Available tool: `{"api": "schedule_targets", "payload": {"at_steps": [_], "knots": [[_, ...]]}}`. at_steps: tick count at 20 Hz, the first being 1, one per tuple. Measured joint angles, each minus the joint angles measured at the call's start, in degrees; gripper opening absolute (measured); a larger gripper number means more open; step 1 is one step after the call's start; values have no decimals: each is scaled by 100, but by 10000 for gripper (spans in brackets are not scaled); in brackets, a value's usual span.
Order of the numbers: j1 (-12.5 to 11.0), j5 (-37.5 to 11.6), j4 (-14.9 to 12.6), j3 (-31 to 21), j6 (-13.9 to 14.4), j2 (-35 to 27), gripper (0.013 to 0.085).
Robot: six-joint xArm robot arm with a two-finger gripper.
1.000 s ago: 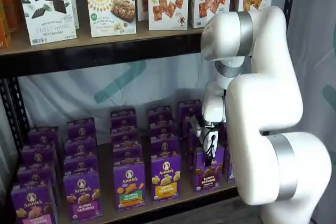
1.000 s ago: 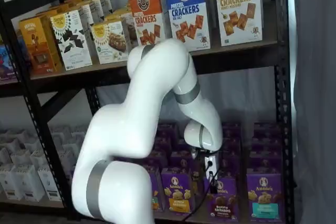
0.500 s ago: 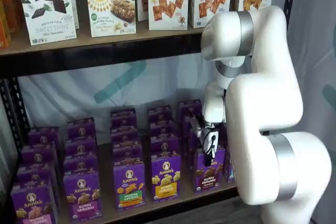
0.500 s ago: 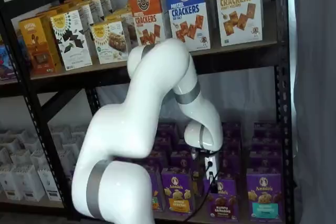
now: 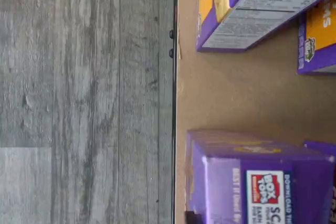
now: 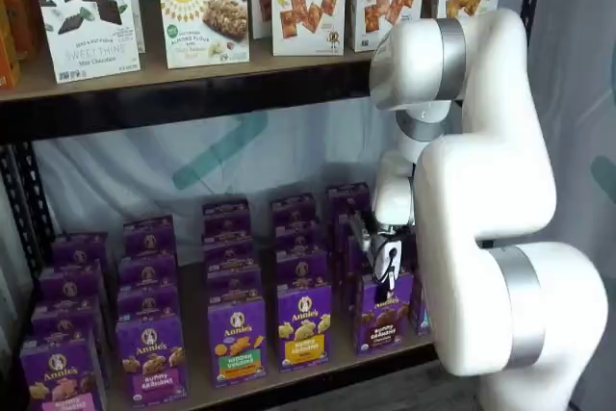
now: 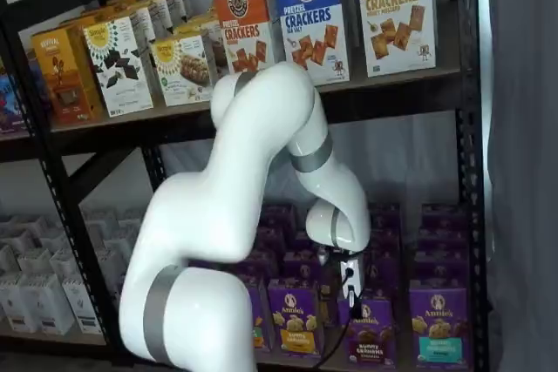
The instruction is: Pick up the purple box with a brown patch in the center, on the bottom shelf, the fifth box from the left
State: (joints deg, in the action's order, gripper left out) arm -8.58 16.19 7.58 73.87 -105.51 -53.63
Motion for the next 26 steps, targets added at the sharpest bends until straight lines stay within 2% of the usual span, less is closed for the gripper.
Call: {"api": "schedule_targets", "payload": {"at_steps": [1,2,7,10,20,26], "knots": [[1,-6,14,-6,-13,3,330],[5,-9,40,-16,-34,10,290],[3,-4,-13,-93,14,72,290],[-10,-24,-170,-232,147,165,290],[20,-398,-494,-1212,470,775,290],[165,-692,-412,-2022,525,1321,290]]}}
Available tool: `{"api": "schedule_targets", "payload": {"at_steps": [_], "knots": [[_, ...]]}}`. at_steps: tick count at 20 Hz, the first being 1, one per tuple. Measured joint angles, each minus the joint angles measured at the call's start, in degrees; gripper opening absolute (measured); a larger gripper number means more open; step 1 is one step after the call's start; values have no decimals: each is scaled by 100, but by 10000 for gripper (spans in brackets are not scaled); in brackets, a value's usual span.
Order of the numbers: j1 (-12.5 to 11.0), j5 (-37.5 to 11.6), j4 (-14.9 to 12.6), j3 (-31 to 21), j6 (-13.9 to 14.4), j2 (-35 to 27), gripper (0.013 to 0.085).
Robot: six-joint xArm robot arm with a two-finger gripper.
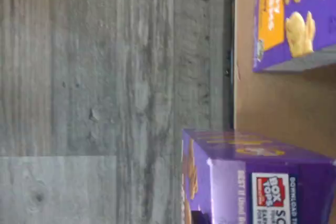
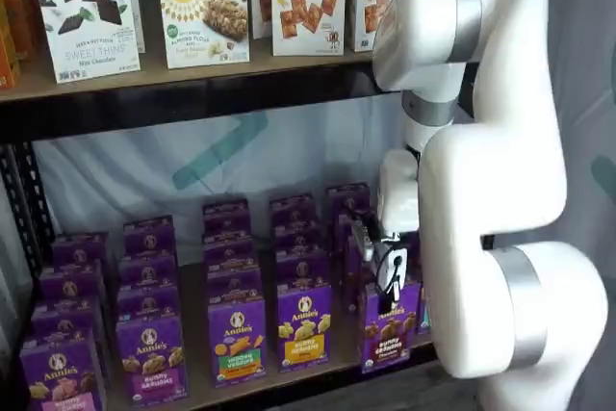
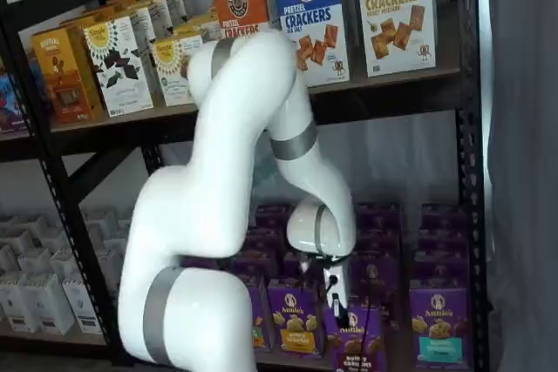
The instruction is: Pick up the purple box with a brown patch in the center, on the bottom shelf, the fifth box from the left
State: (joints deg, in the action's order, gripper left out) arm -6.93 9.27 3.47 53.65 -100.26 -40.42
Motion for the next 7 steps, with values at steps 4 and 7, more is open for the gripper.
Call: {"api": "schedule_targets", "payload": {"at_steps": [4,7], "knots": [[139,-145,136,-601,3,450,290],[287,-240,561,-1063,-271,814,290]]}}
